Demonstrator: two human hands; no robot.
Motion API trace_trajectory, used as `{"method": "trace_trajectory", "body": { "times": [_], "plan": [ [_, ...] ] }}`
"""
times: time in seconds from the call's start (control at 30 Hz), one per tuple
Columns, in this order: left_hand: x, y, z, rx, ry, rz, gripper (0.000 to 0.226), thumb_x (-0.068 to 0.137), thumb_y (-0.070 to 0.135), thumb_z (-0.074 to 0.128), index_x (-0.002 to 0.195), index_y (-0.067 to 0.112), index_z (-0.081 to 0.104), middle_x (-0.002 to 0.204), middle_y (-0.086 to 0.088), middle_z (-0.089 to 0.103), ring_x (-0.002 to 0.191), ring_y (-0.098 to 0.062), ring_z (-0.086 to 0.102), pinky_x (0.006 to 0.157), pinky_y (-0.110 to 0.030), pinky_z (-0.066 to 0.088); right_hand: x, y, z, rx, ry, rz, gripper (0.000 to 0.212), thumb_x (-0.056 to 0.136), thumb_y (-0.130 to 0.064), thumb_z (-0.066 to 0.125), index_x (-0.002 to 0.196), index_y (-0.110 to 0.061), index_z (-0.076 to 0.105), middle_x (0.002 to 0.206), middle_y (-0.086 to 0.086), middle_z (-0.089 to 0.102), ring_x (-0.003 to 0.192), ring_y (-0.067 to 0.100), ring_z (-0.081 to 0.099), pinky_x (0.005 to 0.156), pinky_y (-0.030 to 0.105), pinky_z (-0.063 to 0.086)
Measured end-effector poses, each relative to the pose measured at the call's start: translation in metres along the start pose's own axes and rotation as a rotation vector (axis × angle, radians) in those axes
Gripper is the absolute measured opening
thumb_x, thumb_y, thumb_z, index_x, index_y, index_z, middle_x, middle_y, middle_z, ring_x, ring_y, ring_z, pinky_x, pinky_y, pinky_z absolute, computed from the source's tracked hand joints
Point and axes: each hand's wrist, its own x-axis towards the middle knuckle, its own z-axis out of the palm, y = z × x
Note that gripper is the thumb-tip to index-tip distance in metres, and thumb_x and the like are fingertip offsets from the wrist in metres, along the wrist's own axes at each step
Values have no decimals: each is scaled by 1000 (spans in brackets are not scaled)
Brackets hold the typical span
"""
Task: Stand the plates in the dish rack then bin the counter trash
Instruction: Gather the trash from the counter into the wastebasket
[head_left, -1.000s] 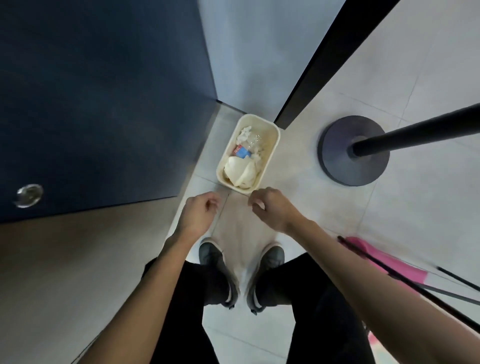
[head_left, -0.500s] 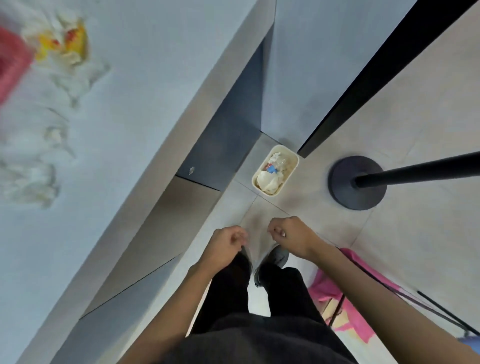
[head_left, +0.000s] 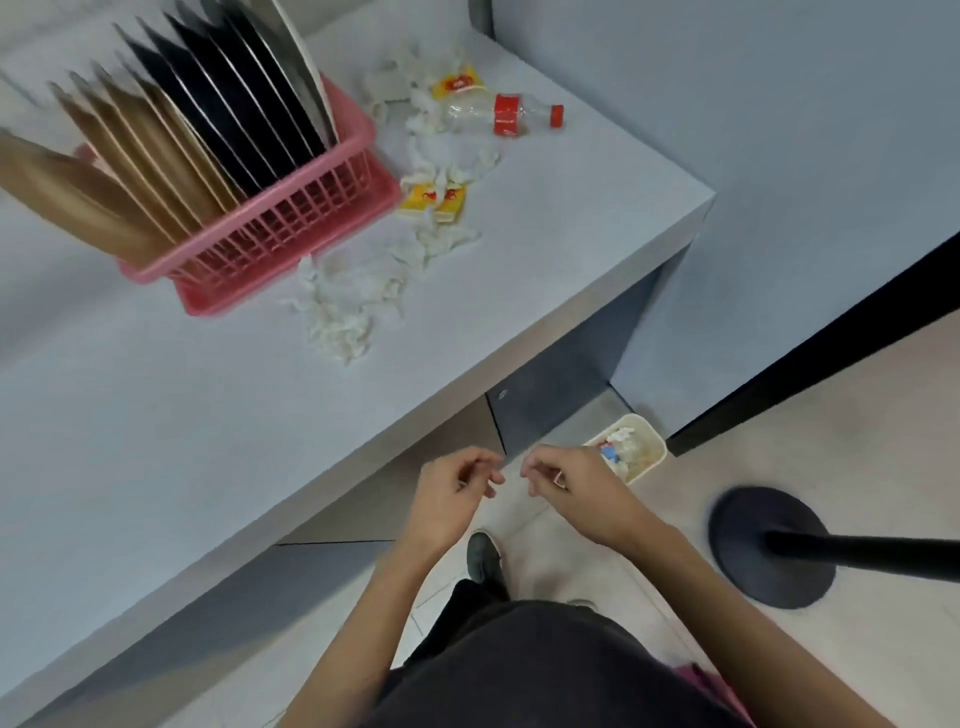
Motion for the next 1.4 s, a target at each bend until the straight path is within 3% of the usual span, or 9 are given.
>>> {"method": "trace_trajectory", "body": {
  "times": [0.33,0.43,0.57,0.7,0.87,0.97,1.2,1.33,1.4],
  "plan": [
    [7,-5,-110,-85,322,70,24,97,4,52,96,18,72,78,4,73,65,-11,66,65,-16,50,79,-87,13,-12,-61,-144,11,95,-18,57,92,-23,67,78,-10,68,74,6,64,70,20,49],
    [25,-9,-146,-86,403,81,23,96,4,53,97,17,72,84,6,74,66,-10,67,64,-13,48,111,-110,24,-54,18,-167,12,95,-18,59,104,-21,65,95,-8,65,77,8,62,74,21,49],
    [63,-23,-197,111,486,177,27,89,1,60,104,21,71,105,11,68,76,-7,65,71,-15,48,155,-146,43,-250,99,-168,38,94,-33,61,129,-21,53,129,-7,44,79,13,62,82,31,52],
    [99,-34,-234,368,404,196,43,82,9,68,122,25,64,126,15,51,68,-5,62,70,-23,51,191,-172,60,-423,148,-144,57,92,-44,61,140,-21,40,142,-2,32,95,22,63,77,34,51],
    [126,-40,-251,549,243,215,53,81,24,74,131,28,57,137,16,41,68,-10,60,69,-32,54,211,-177,74,-534,135,-77,63,88,-48,63,140,-22,39,139,1,34,113,23,54,77,33,49],
    [134,-44,-253,572,204,238,52,80,26,75,130,28,58,135,16,44,87,-12,62,73,-30,54,215,-174,81,-560,142,-65,54,88,-44,63,134,-20,47,132,3,38,116,24,46,76,35,52],
    [136,-55,-253,542,184,245,47,82,27,77,126,29,61,114,18,52,78,1,52,67,-16,40,215,-159,80,-438,149,-171,29,91,-18,61,120,-16,55,117,0,48,106,20,48,69,26,41],
    [132,-59,-252,499,198,265,24,82,24,75,106,26,70,92,19,53,68,1,51,62,-19,42,210,-146,76,-247,128,-211,38,91,-5,56,127,-20,55,107,0,47,92,19,54,75,27,48],
    [128,-60,-248,473,236,274,16,81,25,76,97,24,71,89,18,53,68,0,51,62,-19,42,208,-141,75,-126,129,-190,32,92,-2,51,118,-19,62,101,0,46,85,15,54,76,20,46]
  ]
}}
